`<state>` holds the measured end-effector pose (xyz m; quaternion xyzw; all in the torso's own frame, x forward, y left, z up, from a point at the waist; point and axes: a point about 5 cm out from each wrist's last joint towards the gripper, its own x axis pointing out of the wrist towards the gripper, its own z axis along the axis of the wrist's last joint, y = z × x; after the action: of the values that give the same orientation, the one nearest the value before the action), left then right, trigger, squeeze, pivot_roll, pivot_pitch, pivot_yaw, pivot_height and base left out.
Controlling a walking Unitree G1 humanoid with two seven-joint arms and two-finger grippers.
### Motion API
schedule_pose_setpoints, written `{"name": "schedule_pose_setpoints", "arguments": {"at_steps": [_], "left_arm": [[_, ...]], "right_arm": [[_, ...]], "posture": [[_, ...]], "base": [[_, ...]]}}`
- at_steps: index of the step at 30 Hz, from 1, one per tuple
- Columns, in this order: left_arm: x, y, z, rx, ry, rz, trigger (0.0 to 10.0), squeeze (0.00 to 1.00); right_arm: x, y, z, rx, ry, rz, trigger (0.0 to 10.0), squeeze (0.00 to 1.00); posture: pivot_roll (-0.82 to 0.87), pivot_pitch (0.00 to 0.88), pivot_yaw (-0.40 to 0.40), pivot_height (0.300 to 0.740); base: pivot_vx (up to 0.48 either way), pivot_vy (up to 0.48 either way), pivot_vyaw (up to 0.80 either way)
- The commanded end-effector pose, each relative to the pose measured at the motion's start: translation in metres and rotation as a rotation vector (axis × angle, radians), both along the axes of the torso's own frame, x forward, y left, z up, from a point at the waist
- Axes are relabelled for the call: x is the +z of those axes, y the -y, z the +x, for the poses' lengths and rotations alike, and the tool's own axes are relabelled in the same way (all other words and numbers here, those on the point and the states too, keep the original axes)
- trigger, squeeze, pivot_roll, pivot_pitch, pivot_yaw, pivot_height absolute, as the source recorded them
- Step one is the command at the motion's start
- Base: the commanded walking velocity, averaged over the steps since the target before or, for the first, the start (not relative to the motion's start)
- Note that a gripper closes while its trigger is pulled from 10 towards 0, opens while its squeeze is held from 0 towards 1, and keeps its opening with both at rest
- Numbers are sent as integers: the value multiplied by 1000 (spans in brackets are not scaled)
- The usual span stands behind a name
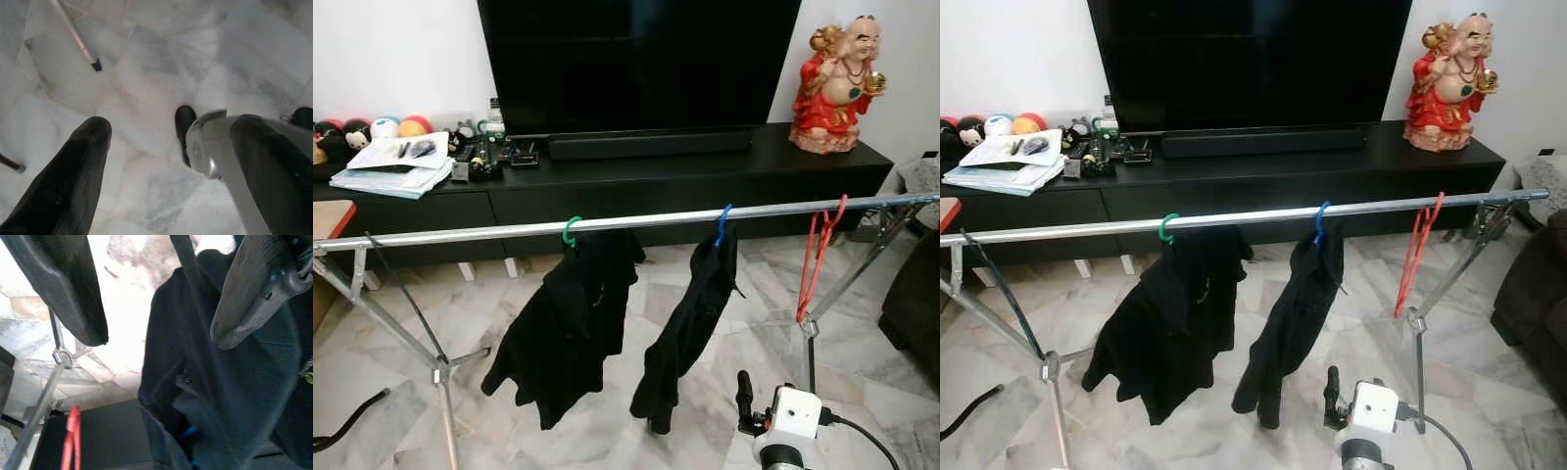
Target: Hang hanger
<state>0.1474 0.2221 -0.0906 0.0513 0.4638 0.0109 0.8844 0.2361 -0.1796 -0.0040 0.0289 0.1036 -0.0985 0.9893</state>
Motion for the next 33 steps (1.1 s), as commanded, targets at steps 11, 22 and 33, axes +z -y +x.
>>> {"name": "schedule_pose_setpoints", "arguments": {"at_steps": [11, 22, 33], "left_arm": [[-3, -4, -9, 1, -29, 0, 10000, 0], [-2, -6, -7, -5, -41, 9, 10000, 0], [0, -6, -2, -14, -30, 6, 10000, 0]], "right_arm": [[6, -10, 8, 22, 8, 24, 10000, 0], [17, -10, 14, 55, 53, -7, 10000, 0], [37, -11, 26, 56, 138, -23, 10000, 0]], "posture": [[55, 0, 22, 740], [65, 0, 19, 740], [70, 0, 13, 740]], "base": [[0, 0, 0], [137, 0, 414], [425, 0, 0]]}}
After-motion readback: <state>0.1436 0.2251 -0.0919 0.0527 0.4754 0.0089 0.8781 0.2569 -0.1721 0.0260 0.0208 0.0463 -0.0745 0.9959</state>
